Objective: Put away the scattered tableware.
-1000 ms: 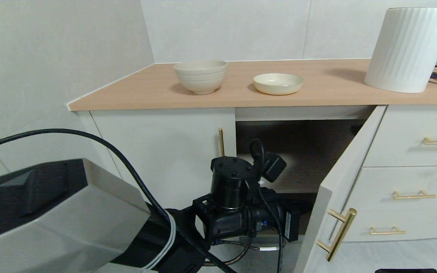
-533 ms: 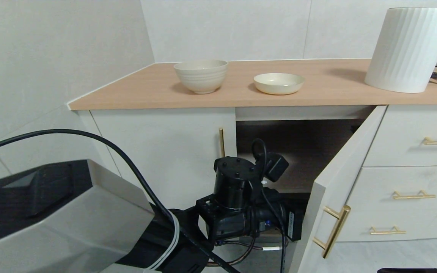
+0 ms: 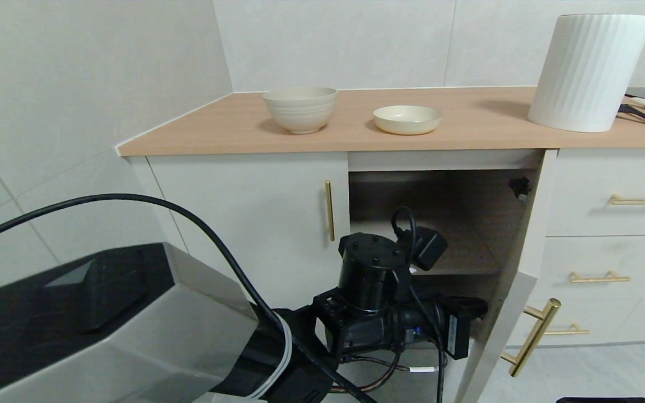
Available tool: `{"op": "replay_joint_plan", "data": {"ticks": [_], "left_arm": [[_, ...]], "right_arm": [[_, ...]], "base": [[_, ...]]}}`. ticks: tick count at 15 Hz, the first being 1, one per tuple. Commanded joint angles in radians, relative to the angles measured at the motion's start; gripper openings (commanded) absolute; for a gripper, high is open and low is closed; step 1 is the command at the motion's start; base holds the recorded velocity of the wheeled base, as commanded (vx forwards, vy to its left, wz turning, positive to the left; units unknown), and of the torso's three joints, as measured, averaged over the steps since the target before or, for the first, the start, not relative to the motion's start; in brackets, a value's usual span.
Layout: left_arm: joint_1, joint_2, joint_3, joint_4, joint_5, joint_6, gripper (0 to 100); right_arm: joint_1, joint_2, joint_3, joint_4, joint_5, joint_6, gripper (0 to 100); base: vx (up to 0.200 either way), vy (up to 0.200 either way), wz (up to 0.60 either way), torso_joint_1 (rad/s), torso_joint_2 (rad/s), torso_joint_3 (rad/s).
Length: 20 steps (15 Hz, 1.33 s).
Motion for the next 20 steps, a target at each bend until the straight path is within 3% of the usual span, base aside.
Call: {"op": "replay_joint_plan", "data": {"ticks": [1,4,5,6,7,8,10,11,12,13,15,17,18,19,20], "left_arm": [[-0.003,0.031,-0.029,0.007,0.001,-0.001,0],[-0.046,0.036,-0.081,0.053,0.0,-0.001,0],[-0.112,0.031,-0.113,0.086,-0.006,-0.028,0],[-0.16,0.014,-0.123,0.086,-0.006,-0.084,0],[-0.166,-0.001,-0.123,0.085,-0.005,-0.104,0],[-0.157,-0.009,-0.121,0.082,0.003,-0.104,0],[-0.071,-0.078,-0.066,0.065,0.03,-0.113,0],[0.003,-0.151,-0.005,0.065,0.029,-0.16,0],[0.043,-0.196,0.034,0.063,0.027,-0.194,0],[0.133,-0.275,0.11,0.063,0.024,-0.211,0],[0.282,-0.389,0.239,0.068,0.023,-0.173,0],[0.356,-0.467,0.351,0.071,0.023,-0.09,0],[0.411,-0.545,0.44,0.088,0.023,-0.005,0],[0.458,-0.613,0.485,0.142,0.023,0.056,0],[0.494,-0.665,0.5,0.207,0.023,0.097,0]], "right_arm": [[0.0,-0.002,0.0,0.0,0.001,0.0,100],[0.0,-0.039,0.0,0.001,0.057,0.0,100],[0.0,-0.068,-0.003,0.023,0.097,0.0,100],[0.0,-0.089,-0.007,0.041,0.111,0.0,100],[0.0,-0.095,-0.007,0.041,0.126,0.0,100],[0.0,-0.094,-0.009,0.043,0.134,0.0,100],[0.0,-0.086,-0.011,0.043,0.134,0.0,100],[-0.003,-0.066,-0.029,0.044,0.125,0.002,100],[-0.003,-0.051,-0.041,0.05,0.114,0.002,100],[-0.004,0.007,-0.089,0.072,0.079,0.002,100],[-0.004,0.221,-0.25,0.116,-0.026,0.002,100],[-0.004,0.392,-0.376,0.115,-0.105,-0.004,100],[-0.004,0.495,-0.469,0.119,-0.18,-0.017,100],[-0.008,0.552,-0.524,0.13,-0.19,-0.041,100],[-0.021,0.595,-0.58,0.148,-0.193,-0.063,100]], "base": [[0.0,0.0,0.0,0.0,0.0,0.0],[0.0,0.0,0.0,0.0,0.0,0.0],[0.0,0.0,0.0,0.0,0.0,0.0],[0.0,0.0,0.0,0.0,0.0,0.0],[0.0,0.0,0.0,0.0,0.0,0.0],[0.0,0.0,0.0,0.0,0.0,0.0],[0.0,0.0,0.0,0.0,0.0,0.0],[0.0,0.0,0.0,0.0,0.0,0.0],[0.0,0.0,0.0,0.0,0.0,0.0],[0.0,0.0,0.0,0.0,0.0,0.0],[0.0,0.0,0.0,0.0,0.0,0.0],[0.0,0.0,0.0,0.0,0.0,0.0],[0.0,0.0,0.0,0.0,0.0,0.0],[0.0,0.0,0.0,0.0,0.0,0.0],[0.0,0.0,0.0,0.0,0.0,0.0]]}}
